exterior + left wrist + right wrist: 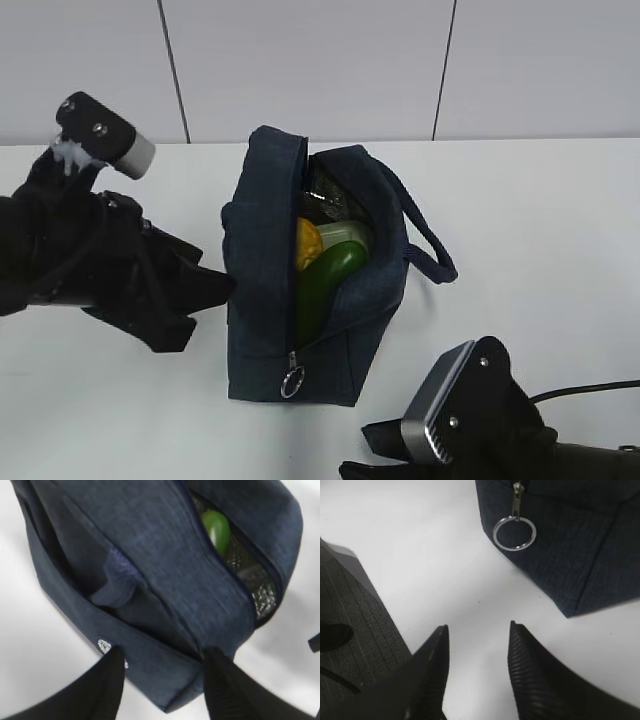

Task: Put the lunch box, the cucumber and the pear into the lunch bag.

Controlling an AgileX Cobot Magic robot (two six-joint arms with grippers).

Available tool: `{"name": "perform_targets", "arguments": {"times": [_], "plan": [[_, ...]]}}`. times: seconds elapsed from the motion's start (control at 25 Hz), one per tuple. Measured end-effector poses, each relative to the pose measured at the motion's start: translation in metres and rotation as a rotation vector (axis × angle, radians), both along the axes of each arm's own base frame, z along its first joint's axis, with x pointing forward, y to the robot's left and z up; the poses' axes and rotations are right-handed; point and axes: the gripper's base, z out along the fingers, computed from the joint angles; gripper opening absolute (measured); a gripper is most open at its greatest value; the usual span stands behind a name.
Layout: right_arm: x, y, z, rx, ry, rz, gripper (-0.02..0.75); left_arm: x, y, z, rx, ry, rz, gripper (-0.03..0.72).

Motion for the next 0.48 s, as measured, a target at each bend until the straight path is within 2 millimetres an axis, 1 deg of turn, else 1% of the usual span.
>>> {"name": "perform_targets", "arguments": {"times": [0.2, 0.4, 0.48], "plan": [[0.002, 0.003, -0.009, 0.001, -0.021, 0.024, 0.318, 0.008, -0.008, -0.002, -0.037, 0.049, 0.013, 0.311], [0.004, 0.006, -0.013, 0.014, -0.029, 0.031, 0.318, 0.004, -0.011, -0.003, -0.052, 0.096, -0.034, 0.311], [0.004, 0.006, -0.013, 0.018, -0.030, 0.031, 0.318, 0.001, -0.011, 0.000, -0.062, 0.100, -0.050, 0.311]]}}
